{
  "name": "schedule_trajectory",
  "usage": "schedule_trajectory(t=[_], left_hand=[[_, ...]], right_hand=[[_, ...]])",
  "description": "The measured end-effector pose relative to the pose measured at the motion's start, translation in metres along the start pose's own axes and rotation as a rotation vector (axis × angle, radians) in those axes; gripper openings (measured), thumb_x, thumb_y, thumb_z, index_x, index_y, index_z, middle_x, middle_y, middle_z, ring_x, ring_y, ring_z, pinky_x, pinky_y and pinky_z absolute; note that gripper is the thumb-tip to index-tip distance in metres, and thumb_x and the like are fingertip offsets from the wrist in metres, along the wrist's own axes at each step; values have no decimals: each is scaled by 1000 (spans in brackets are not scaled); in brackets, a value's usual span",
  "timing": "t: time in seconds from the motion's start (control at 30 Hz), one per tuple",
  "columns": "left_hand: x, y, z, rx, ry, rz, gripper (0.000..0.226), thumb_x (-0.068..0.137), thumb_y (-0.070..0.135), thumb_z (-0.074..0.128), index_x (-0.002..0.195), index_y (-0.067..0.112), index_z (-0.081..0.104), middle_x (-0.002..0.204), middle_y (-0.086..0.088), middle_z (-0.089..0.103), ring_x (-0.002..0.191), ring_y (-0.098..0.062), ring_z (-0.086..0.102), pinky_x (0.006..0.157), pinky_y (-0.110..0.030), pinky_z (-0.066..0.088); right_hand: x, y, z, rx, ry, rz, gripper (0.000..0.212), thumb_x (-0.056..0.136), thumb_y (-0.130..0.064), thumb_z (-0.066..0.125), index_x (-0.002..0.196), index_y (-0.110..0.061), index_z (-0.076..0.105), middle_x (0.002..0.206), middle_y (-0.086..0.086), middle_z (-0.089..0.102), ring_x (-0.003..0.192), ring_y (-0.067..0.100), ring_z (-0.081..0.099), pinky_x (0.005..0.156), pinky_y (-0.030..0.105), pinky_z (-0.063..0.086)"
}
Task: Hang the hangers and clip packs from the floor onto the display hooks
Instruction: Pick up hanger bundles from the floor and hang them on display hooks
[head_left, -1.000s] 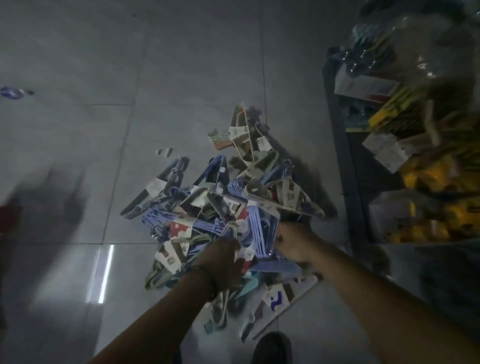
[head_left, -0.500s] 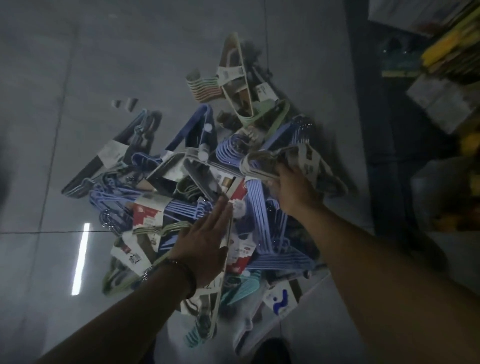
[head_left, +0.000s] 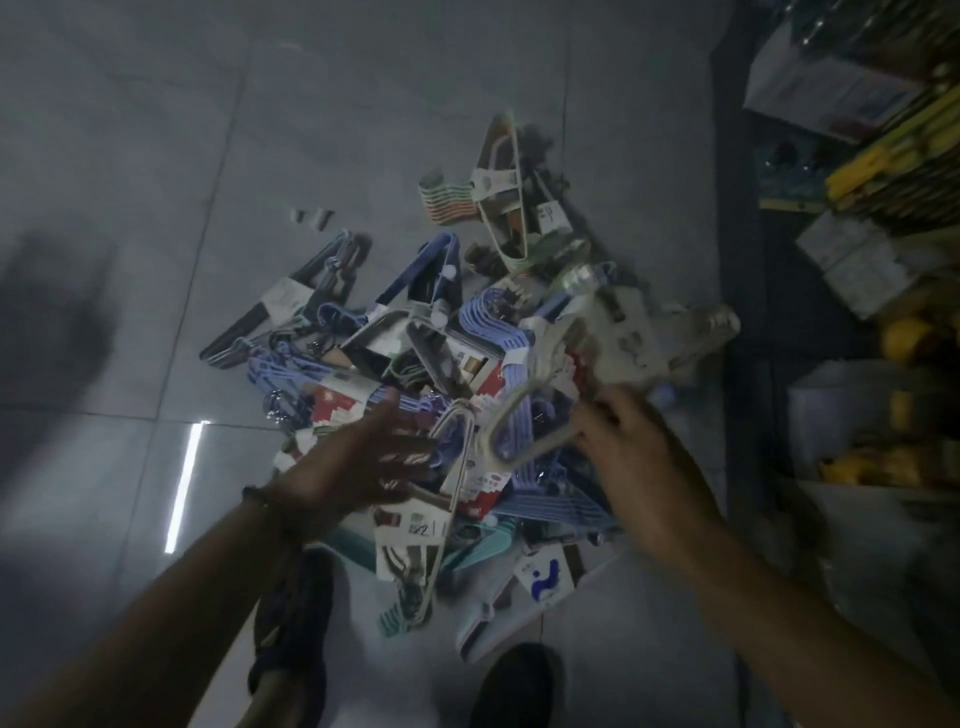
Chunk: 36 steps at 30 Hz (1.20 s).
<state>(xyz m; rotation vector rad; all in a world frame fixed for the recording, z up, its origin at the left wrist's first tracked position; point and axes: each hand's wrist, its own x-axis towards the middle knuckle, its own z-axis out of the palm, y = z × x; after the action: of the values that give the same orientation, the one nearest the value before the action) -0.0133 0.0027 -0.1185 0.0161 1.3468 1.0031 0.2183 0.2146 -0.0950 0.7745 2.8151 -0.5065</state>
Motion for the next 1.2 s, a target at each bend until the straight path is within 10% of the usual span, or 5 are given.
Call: schedule_trajectory(t=[0.37,0.73,0.87,1.0,1.2], left_hand=[[-79,-156,41,-105,196,-46,24,91,54,69,112,43,70,103,-10,78,91,-39,77,84,-58,63],[-26,-262,11,16,398,16,32,109,34,46,141,35,49,100,-5,75,79,-17,76,67,-26,62],[17,-279,-16,254,460,21,41,108,34,50,147,27,44,135,-2,61,116,-20,63,89,-25,50],[60,-272,-23,310,594,-132,44,103,29,58,137,5,42,150,-26,41,113,-36,58,93,-27,52],[85,-287,-28,334,536,-178,50,100,52,55,133,14,55,134,-18,66,117,-39,63,84,-34,47]], right_hand=[[-95,-121,62,17,-216,-397,40,71,-17,89,108,-20,73,117,8,68,103,31,71,69,32,61],[-39,-160,182,910,-121,727,54,94,-51,70,135,-26,44,137,6,55,116,25,60,95,46,55],[5,-165,226,786,-202,763,92,103,-55,54,166,-11,3,172,19,15,152,38,32,115,39,37],[11,-169,261,707,10,731,72,103,-36,63,156,-7,24,155,26,37,124,39,59,61,1,43],[6,-161,268,455,55,749,85,86,-48,78,148,-15,31,154,20,30,135,41,40,106,48,47]])
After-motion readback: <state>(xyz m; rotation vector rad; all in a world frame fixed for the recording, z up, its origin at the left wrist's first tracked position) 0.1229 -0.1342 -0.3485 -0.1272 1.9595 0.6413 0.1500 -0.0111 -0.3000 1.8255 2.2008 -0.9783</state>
